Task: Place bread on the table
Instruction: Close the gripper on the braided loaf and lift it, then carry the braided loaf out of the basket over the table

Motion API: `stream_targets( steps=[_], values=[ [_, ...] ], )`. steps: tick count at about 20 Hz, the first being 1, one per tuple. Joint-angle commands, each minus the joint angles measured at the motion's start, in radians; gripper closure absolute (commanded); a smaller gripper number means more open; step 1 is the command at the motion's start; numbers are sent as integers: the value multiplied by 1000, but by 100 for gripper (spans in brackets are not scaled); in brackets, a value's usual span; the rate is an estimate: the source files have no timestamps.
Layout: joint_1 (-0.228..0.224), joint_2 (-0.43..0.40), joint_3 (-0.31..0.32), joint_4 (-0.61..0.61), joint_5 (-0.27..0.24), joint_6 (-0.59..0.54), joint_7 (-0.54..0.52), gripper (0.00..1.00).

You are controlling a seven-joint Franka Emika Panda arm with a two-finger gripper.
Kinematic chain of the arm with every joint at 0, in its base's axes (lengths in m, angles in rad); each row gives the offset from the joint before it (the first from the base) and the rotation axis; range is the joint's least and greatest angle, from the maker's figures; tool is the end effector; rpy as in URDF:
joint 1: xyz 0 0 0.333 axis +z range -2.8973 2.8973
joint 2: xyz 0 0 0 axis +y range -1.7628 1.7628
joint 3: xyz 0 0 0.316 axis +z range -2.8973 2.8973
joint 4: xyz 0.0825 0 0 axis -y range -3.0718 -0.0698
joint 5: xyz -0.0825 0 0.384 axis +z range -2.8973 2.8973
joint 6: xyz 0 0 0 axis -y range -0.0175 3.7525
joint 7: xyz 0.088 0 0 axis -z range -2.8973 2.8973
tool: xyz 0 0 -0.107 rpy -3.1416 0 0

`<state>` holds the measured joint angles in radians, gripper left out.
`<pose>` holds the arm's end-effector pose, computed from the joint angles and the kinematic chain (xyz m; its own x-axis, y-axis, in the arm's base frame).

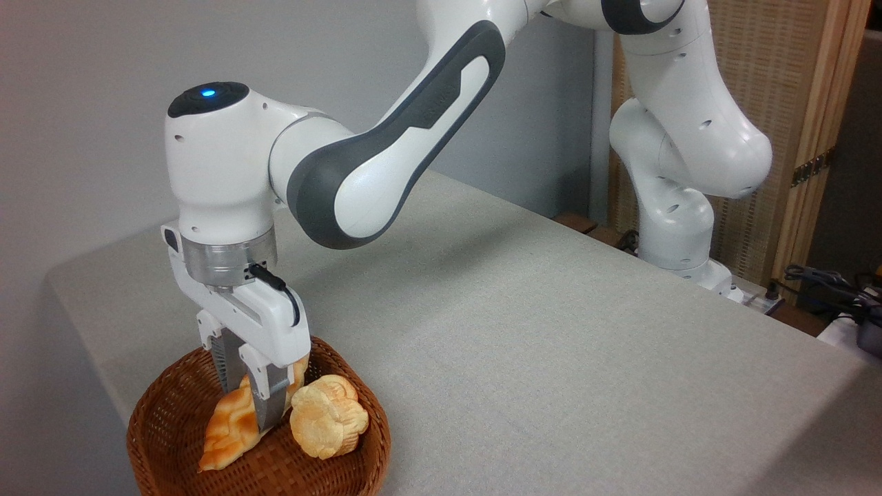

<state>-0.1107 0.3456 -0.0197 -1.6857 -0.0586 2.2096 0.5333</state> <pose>0.6652 -0.0879 0.4160 0.7918 -0.5831 0.1818 -0.5868 -0.8088 -0.0387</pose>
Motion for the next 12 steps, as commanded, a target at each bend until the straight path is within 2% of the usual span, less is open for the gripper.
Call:
stream_targets(
  steps=[1, 6, 12],
  values=[
    [5, -8, -3, 1, 10, -16, 11, 86],
    [8, -28, -3, 9, 2, -16, 10, 86],
    [6, -111, -5, 0, 3, -30, 11, 81]
  ],
)
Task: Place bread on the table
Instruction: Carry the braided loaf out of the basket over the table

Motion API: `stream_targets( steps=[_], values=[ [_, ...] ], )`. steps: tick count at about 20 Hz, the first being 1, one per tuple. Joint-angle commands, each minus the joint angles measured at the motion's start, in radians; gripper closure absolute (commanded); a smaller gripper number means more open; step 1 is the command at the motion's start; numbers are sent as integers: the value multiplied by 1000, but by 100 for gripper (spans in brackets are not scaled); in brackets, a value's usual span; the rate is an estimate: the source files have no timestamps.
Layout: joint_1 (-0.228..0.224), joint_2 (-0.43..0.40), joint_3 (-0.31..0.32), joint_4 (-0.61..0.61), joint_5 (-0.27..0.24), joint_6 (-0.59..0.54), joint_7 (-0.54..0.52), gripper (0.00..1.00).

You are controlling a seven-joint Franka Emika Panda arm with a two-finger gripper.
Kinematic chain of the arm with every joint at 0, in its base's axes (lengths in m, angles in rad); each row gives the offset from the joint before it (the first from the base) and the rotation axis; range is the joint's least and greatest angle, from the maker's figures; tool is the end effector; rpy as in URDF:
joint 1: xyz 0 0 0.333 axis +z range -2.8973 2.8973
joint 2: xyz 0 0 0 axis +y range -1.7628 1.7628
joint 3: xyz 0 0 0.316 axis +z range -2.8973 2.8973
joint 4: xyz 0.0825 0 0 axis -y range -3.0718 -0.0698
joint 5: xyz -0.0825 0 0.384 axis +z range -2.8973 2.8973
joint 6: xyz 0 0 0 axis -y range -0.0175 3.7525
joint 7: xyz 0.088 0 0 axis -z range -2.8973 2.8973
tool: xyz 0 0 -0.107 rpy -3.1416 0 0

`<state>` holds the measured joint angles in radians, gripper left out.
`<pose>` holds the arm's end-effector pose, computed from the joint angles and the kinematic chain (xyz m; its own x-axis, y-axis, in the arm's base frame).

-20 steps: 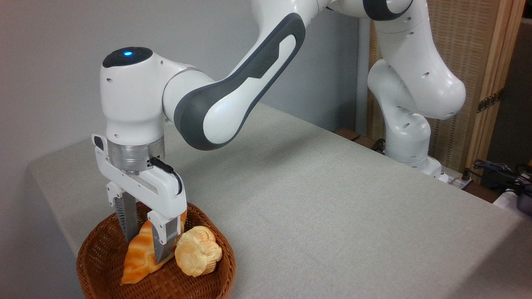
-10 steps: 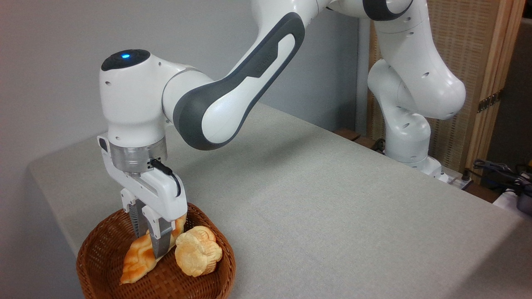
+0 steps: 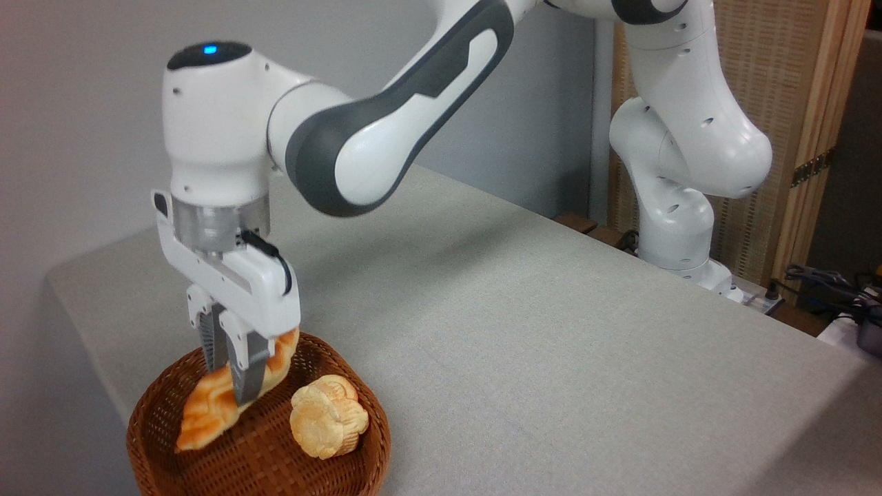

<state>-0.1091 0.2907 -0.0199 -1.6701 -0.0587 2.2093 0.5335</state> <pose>0.6621 -0.0866 0.4604 0.7778 -0.5804 0.2413 -0.5818 -0.8100 -0.0729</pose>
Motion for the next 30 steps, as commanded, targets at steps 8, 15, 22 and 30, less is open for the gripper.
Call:
stream_targets(
  steps=[8, 15, 22, 30],
  values=[
    [2, -277, -6, -219, 3, -126, 79, 79],
    [-23, -423, -5, -405, -1, -215, 155, 73],
    [-55, -421, -5, -458, 8, -200, 160, 11],
    [-55, -398, -5, -456, 11, -163, 160, 0]
  ],
)
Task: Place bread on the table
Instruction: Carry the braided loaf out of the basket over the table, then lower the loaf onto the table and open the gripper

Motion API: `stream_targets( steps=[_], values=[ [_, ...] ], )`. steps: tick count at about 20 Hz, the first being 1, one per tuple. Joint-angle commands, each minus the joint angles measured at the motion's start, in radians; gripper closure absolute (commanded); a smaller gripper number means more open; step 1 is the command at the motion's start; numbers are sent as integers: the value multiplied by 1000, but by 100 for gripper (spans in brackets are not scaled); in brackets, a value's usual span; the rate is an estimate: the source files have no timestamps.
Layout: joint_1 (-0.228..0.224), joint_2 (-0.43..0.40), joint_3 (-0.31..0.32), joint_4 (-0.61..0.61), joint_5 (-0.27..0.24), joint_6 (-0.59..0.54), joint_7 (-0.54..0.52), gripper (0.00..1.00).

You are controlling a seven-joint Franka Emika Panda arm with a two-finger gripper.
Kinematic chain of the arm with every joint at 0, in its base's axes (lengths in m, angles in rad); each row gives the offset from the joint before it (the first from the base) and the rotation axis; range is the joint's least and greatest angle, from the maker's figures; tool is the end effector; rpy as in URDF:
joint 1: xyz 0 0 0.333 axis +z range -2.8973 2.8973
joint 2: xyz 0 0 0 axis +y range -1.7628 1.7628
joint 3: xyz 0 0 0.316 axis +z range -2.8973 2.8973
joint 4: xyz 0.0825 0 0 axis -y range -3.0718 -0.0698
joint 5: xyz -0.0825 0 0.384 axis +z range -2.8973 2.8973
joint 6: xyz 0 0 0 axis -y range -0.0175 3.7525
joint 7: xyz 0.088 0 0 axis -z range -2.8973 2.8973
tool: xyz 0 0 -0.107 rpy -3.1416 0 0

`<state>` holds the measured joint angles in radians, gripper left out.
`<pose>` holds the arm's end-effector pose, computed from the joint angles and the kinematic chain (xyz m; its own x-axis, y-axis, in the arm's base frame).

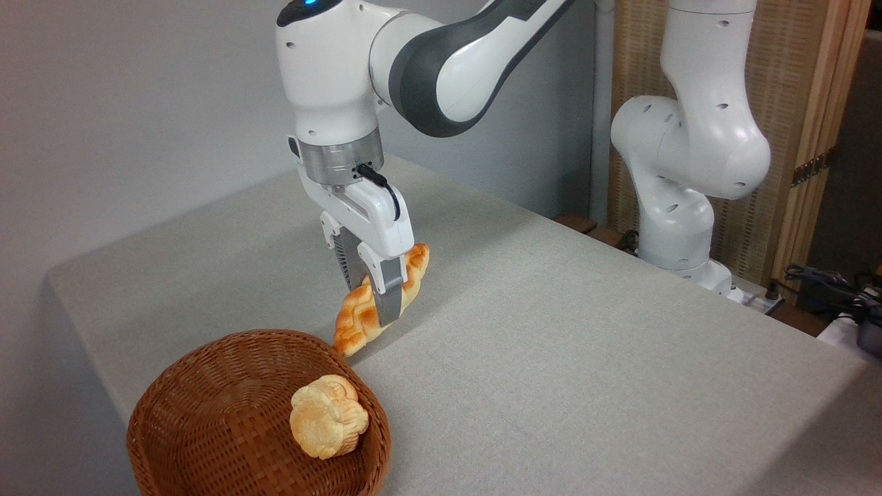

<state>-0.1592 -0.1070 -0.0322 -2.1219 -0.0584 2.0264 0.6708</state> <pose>0.5096 -0.1025 0.4596 0.6699 -0.7414 0.0391 -0.7424 -0.6692 0.0319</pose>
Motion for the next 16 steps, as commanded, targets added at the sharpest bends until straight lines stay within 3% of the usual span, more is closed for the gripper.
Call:
stream_targets(
  steps=[1, 16],
  values=[
    [-5, 0, 8, -4, 11, 21, 23, 0],
    [-5, -28, 8, 11, 9, 9, 9, 0]
  ],
)
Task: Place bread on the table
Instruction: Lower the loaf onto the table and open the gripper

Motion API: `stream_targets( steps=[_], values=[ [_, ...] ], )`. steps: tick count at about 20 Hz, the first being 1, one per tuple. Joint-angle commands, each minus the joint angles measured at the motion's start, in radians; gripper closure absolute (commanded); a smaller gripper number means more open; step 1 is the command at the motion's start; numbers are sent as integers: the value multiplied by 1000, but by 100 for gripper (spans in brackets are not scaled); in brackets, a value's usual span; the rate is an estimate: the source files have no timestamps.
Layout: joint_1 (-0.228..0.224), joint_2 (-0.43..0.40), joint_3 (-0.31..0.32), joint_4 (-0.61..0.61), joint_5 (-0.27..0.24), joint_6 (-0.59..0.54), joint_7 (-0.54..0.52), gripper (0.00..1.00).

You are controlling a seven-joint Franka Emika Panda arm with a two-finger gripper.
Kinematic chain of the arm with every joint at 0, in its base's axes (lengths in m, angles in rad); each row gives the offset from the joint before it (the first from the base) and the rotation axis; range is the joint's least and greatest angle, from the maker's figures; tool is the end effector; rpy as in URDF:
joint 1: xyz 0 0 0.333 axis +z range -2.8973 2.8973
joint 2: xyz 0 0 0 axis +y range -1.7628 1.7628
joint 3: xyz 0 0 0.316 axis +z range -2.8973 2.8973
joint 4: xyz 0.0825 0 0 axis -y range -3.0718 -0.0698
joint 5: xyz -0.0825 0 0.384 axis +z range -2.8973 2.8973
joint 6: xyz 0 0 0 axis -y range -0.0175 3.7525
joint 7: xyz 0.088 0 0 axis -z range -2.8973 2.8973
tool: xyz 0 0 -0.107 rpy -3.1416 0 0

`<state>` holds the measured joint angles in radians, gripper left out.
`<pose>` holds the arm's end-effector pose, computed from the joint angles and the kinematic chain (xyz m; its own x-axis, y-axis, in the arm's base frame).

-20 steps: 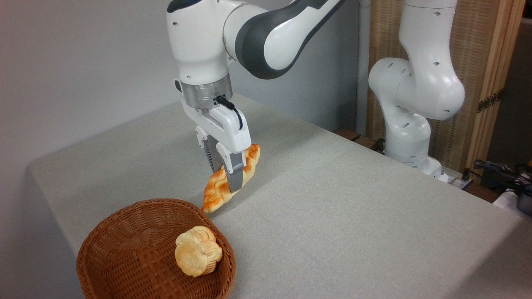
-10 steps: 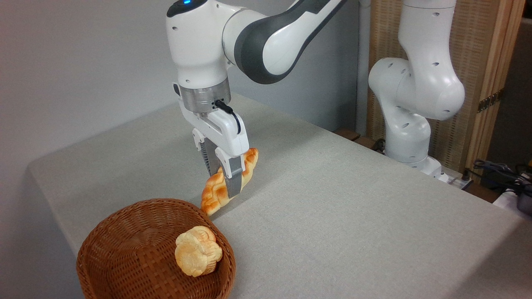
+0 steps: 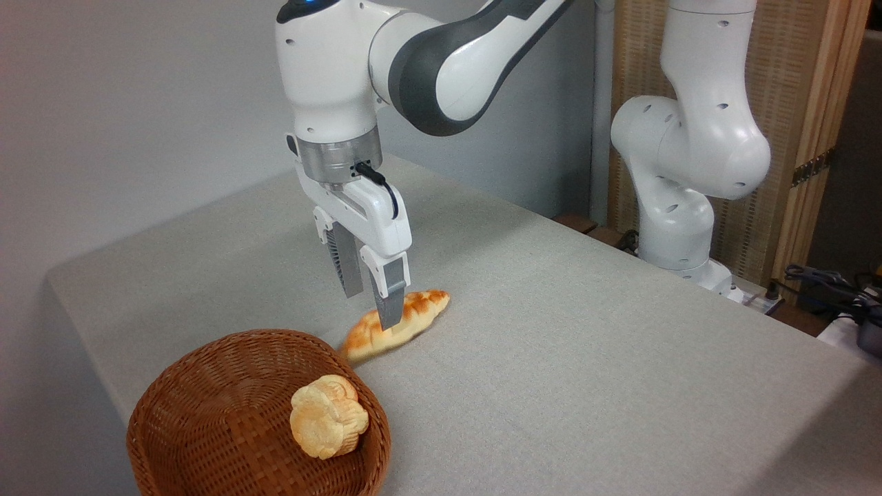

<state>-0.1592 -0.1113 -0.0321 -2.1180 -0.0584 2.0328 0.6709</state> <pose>0.5104 -0.1026 0.4642 0.6695 -0.7411 0.0506 -0.7426 -0.6693 0.0228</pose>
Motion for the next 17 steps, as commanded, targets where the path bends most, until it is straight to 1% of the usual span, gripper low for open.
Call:
stream_targets(
  steps=[1, 4, 7, 8, 11, 14, 17],
  values=[
    [-5, -27, 8, 18, 9, 0, 9, 0],
    [-5, -37, 8, 73, 6, 0, 3, 0],
    [-5, -38, 8, 128, 8, -3, -51, 0],
    [-5, -38, 12, 141, 8, -12, -51, 0],
    [7, -38, 26, 156, 8, -68, -45, 0],
    [9, -27, 73, 210, -3, -147, -42, 0],
    [9, -24, 77, 216, 2, -171, -42, 0]
  ],
)
